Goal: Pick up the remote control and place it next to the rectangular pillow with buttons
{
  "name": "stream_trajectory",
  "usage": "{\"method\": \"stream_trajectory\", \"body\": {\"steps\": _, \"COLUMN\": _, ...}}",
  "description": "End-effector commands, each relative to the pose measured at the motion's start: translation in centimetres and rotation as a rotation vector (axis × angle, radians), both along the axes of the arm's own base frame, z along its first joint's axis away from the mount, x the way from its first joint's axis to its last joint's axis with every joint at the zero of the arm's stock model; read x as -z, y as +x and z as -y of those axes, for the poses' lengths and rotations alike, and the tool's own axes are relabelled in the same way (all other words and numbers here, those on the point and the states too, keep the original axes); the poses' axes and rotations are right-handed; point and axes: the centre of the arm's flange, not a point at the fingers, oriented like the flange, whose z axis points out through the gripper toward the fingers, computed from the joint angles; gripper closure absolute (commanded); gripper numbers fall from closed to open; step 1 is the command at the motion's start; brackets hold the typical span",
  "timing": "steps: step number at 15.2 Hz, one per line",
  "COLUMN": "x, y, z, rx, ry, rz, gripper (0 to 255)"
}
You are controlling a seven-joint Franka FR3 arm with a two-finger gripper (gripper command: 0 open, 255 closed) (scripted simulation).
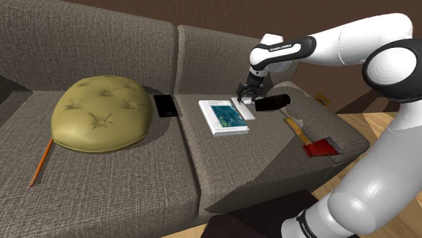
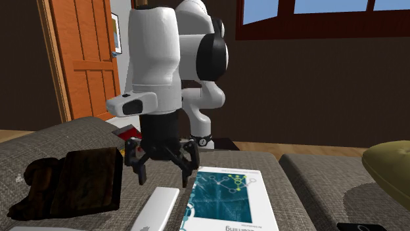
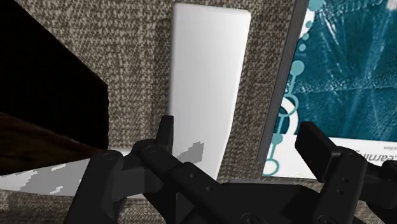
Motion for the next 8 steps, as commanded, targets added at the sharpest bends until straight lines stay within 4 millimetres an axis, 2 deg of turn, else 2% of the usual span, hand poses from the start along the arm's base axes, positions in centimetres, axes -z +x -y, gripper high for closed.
{"method": "stream_trajectory", "body": {"steps": 1, "x": 1.8, "y": 1.5, "z": 1.5, "rx": 0.019, "ry": -0.005, "rz": -0.004, "gripper": 0}}
{"method": "stream_trajectory", "body": {"steps": 3, "x": 3.0, "y": 2.7, "z": 2.8, "rx": 0.035, "ry": -0.010, "rz": -0.007, "gripper": 0}}
{"method": "stream_trajectory", "body": {"steps": 8, "x": 5.6, "y": 2.7, "z": 2.8, "rx": 0.035, "ry": -0.010, "rz": -0.007, "gripper": 0}}
